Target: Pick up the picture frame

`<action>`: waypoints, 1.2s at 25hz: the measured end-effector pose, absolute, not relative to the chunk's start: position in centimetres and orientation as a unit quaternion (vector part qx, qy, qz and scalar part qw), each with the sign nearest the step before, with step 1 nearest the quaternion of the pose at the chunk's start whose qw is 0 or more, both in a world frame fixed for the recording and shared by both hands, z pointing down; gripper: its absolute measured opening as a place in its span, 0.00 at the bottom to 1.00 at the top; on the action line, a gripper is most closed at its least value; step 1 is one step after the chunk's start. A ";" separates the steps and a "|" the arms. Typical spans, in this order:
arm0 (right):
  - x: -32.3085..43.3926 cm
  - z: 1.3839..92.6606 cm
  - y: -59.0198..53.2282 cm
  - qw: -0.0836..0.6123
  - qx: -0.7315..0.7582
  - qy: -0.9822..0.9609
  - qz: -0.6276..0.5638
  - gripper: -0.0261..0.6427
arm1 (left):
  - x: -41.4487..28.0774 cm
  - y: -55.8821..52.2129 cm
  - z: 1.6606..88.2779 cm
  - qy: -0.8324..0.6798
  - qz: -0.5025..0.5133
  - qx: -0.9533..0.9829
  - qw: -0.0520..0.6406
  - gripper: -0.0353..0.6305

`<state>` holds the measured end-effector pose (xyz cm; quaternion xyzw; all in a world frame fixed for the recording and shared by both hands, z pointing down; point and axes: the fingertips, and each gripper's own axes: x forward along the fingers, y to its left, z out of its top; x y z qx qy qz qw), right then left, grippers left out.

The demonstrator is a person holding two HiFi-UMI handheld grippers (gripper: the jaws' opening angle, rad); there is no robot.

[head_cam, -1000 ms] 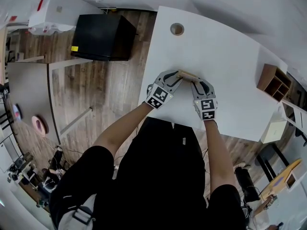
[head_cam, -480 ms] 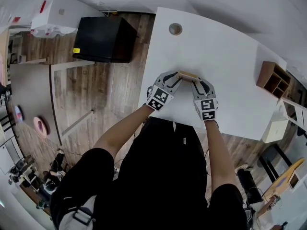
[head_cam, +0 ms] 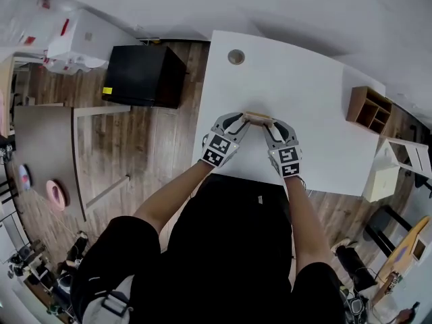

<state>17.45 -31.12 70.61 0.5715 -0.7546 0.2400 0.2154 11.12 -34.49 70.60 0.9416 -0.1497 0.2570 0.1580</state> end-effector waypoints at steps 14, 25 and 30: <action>19.8 66.5 -28.1 0.208 0.561 -0.768 0.230 0.24 | 13.4 -31.3 66.4 -0.174 0.267 0.937 0.143 0.25; 26.2 61.7 -25.3 0.192 0.556 -0.780 0.215 0.24 | 19.7 -28.3 61.9 -0.187 0.245 0.939 0.157 0.25; 28.8 59.9 -24.1 0.189 0.559 -0.779 0.213 0.24 | 22.2 -27.1 60.3 -0.185 0.247 0.938 0.157 0.25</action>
